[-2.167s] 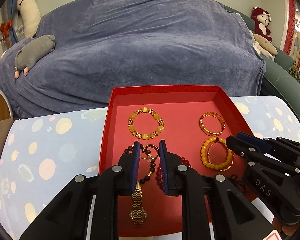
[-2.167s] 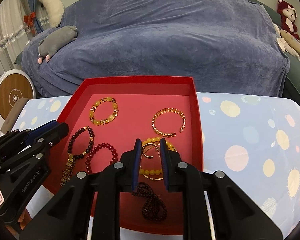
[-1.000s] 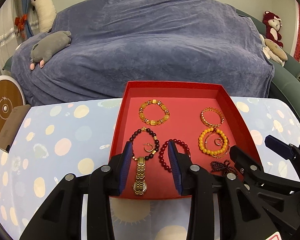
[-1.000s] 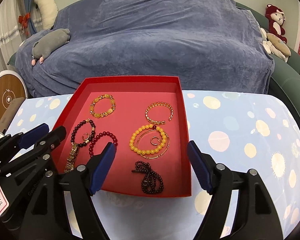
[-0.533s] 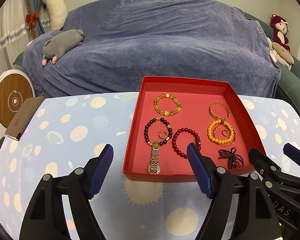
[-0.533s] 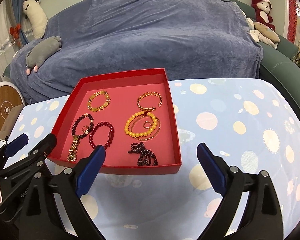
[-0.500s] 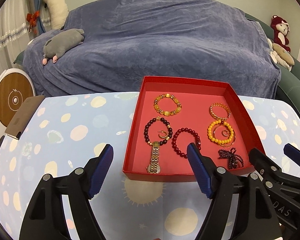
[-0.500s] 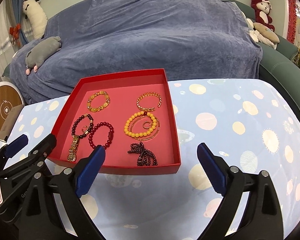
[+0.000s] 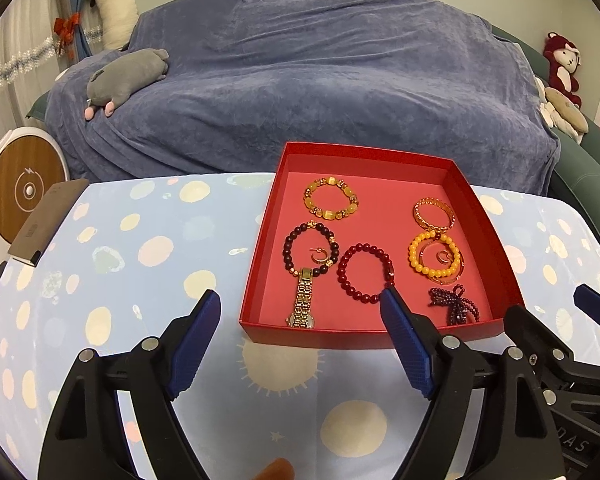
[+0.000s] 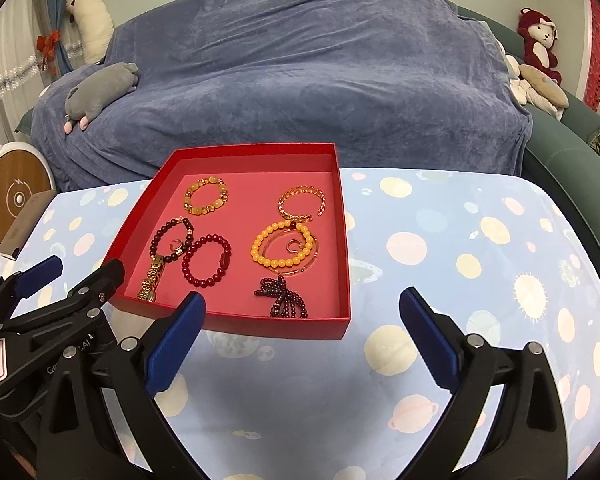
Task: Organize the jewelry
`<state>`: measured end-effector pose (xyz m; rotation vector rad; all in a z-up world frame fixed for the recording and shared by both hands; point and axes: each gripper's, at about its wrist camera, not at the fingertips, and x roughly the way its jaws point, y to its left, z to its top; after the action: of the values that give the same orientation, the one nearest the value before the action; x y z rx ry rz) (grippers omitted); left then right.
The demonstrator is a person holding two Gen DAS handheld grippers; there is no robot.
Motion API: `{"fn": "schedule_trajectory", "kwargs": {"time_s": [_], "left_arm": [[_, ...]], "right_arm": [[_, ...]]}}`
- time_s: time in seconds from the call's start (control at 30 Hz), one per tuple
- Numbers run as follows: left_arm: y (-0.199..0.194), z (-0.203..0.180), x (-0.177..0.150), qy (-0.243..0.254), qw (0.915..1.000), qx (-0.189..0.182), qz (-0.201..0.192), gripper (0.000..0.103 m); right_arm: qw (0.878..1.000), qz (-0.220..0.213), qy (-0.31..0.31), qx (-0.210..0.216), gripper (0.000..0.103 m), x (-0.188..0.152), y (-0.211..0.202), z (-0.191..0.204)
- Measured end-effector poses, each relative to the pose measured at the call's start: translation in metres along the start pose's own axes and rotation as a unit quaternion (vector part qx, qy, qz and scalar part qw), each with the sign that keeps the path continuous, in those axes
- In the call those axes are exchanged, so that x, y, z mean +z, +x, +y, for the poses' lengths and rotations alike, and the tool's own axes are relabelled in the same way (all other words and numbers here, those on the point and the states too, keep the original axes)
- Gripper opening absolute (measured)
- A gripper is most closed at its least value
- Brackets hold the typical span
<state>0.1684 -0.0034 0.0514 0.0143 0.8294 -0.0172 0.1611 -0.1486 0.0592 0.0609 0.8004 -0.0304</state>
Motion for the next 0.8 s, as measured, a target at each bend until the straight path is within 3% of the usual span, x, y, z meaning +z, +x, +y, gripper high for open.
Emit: {"fn": "schedule_trajectory", "kwargs": {"time_s": [0.8], "left_arm": [[0.0031,0.0006,-0.0045,0.011,0.9999,0.007,0.010,0.078]], "right_arm": [[1.000,0.003,0.007,0.008,0.093,-0.0055,0.0021,0.0007]]}}
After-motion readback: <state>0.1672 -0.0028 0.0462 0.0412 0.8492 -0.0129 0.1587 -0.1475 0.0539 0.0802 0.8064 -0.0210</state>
